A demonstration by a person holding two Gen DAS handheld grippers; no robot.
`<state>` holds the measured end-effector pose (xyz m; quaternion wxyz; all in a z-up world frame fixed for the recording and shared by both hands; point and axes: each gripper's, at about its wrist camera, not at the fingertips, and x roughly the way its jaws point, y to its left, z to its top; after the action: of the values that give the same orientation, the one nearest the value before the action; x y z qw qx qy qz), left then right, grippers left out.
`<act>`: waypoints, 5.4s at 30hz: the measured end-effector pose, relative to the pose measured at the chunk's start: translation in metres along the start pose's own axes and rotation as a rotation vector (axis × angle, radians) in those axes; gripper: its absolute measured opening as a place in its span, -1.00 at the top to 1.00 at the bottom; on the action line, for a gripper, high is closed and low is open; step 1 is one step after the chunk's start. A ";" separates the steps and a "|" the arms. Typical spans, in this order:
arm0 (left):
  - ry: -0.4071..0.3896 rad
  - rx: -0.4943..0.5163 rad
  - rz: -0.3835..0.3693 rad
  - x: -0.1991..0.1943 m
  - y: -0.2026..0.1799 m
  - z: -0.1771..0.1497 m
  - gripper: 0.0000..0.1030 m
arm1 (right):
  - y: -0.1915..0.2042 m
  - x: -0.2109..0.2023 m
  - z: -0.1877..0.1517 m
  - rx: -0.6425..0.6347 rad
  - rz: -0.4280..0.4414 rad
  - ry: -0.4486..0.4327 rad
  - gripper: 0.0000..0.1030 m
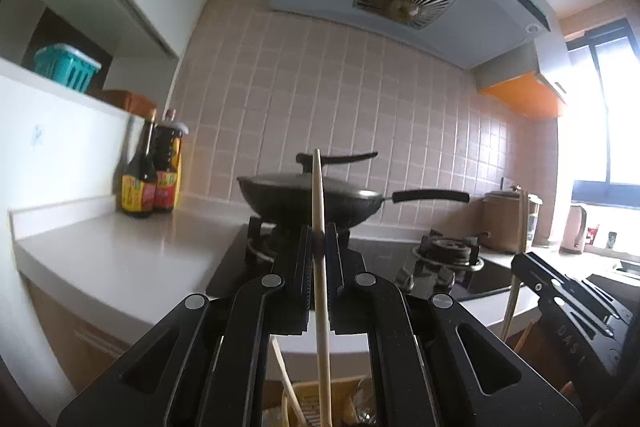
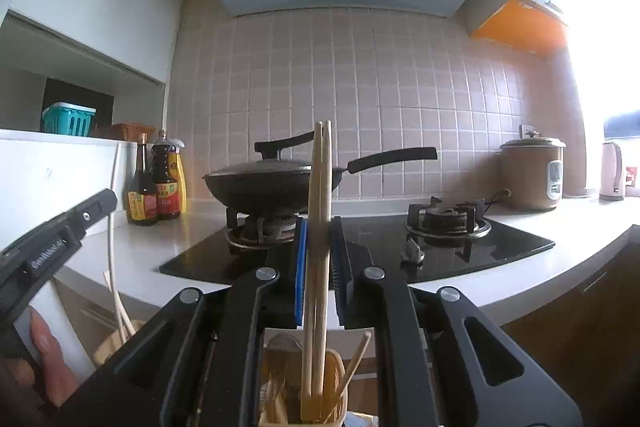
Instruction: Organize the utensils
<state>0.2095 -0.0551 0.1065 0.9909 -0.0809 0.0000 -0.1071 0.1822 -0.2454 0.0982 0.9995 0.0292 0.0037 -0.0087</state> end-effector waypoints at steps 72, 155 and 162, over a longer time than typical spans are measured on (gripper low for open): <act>0.176 0.194 0.249 -0.191 -0.014 -0.099 -0.85 | -0.018 -0.201 -0.088 -0.068 -0.123 0.137 -0.86; 0.219 0.174 0.247 -0.188 -0.006 -0.101 -0.85 | -0.012 -0.201 -0.091 -0.080 -0.129 0.150 -0.86; 0.222 0.170 0.244 -0.187 -0.004 -0.101 -0.85 | -0.012 -0.202 -0.092 -0.079 -0.130 0.150 -0.86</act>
<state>0.0238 -0.0352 0.0042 0.9938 0.0161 0.1099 0.0061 -0.0202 -0.2488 0.0077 0.9941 -0.0100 0.0810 -0.0713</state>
